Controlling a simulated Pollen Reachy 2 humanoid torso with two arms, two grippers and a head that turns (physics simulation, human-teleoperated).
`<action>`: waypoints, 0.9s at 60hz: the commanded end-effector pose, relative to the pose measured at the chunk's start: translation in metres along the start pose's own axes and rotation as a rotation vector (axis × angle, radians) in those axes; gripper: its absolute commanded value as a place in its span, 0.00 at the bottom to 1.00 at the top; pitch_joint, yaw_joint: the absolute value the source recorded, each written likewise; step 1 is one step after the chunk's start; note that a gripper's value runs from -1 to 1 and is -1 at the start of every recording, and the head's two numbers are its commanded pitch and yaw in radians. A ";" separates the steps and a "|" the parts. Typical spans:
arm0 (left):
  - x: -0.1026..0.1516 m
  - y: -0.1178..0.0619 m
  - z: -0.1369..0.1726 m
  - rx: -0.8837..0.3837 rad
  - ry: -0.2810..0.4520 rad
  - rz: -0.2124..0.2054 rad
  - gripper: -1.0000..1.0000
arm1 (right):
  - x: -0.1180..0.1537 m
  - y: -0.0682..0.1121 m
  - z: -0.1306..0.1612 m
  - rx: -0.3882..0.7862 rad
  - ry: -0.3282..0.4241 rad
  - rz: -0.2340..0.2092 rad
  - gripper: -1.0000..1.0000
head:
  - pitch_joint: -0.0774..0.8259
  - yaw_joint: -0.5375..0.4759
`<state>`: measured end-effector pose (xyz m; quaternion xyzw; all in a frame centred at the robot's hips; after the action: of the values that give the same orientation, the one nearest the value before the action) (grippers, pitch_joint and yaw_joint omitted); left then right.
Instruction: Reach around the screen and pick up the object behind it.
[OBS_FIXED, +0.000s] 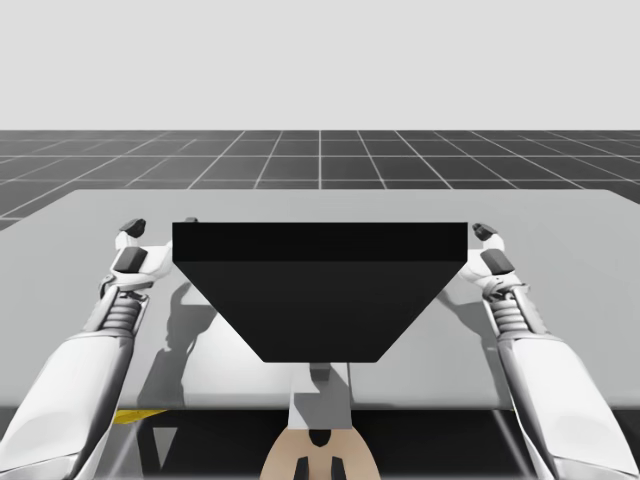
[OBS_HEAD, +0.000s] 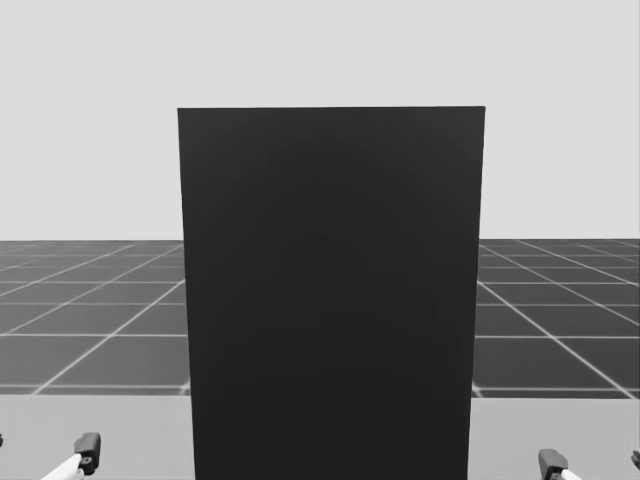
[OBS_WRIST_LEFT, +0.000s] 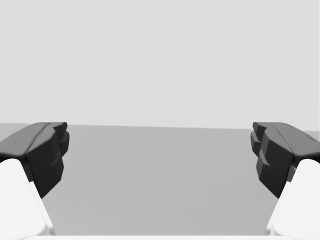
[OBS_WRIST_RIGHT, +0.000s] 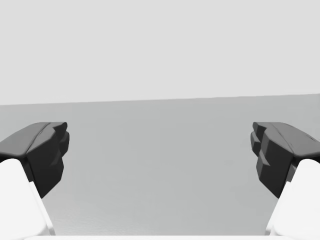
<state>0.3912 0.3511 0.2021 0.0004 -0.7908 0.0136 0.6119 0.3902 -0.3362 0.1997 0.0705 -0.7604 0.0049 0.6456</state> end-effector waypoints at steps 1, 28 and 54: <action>-0.001 0.000 0.000 -0.001 0.004 -0.007 0.00 | 0.000 0.002 0.004 -0.017 -0.008 0.023 0.00 | 0.06 0.55; 0.019 0.021 0.031 -0.411 0.121 0.022 0.00 | 0.015 0.001 0.029 0.577 0.002 -0.007 0.00 | 0.08 0.54; 0.033 0.016 0.113 -1.036 0.064 0.027 0.00 | 0.019 0.021 0.067 1.166 -0.002 -0.112 0.00 | 0.12 0.53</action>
<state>0.2939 0.3685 0.2057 -0.2493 -0.7018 -0.3104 0.5908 0.3340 -0.3256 0.2068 0.3655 -0.6945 0.3269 0.5266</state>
